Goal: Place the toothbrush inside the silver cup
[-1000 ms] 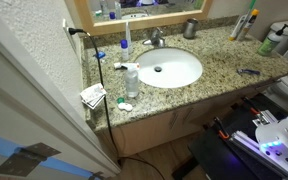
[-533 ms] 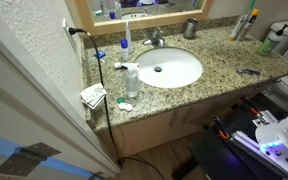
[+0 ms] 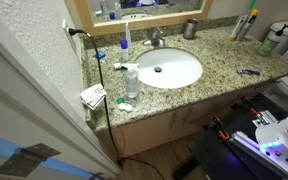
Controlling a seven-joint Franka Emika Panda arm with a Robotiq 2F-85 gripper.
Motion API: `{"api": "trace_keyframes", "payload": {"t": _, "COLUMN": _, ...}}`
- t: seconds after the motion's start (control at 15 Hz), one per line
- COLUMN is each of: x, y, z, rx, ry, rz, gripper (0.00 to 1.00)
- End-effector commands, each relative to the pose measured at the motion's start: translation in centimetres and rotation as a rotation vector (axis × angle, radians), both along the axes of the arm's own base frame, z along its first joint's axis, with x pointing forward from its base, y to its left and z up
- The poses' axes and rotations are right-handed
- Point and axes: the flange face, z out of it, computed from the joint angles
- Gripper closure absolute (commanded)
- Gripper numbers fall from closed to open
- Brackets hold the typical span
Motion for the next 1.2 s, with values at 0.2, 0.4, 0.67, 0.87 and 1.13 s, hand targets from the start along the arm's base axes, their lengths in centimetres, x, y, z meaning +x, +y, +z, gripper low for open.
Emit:
{"api": "trace_keyframes", "payload": {"t": 0.2, "x": -0.2, "y": -1.9, "z": -4.6, "rx": 0.111, "ry": 0.139, "rz": -0.102, "gripper": 0.98}}
{"api": "trace_keyframes", "payload": {"t": 0.4, "x": -0.3, "y": -1.8, "z": -7.6, "rx": 0.156, "ry": 0.165, "rz": -0.128, "gripper": 0.98}}
{"api": "trace_keyframes", "payload": {"t": 0.67, "x": 0.2, "y": -1.6, "z": -8.4, "rx": 0.173, "ry": 0.166, "rz": -0.142, "gripper": 0.94}}
{"api": "trace_keyframes", "payload": {"t": 0.87, "x": 0.7, "y": -1.1, "z": -9.1, "rx": 0.177, "ry": 0.175, "rz": -0.142, "gripper": 0.98}}
{"api": "trace_keyframes", "payload": {"t": 1.13, "x": 1.7, "y": -0.8, "z": -12.0, "rx": 0.209, "ry": 0.2, "rz": -0.184, "gripper": 0.98}}
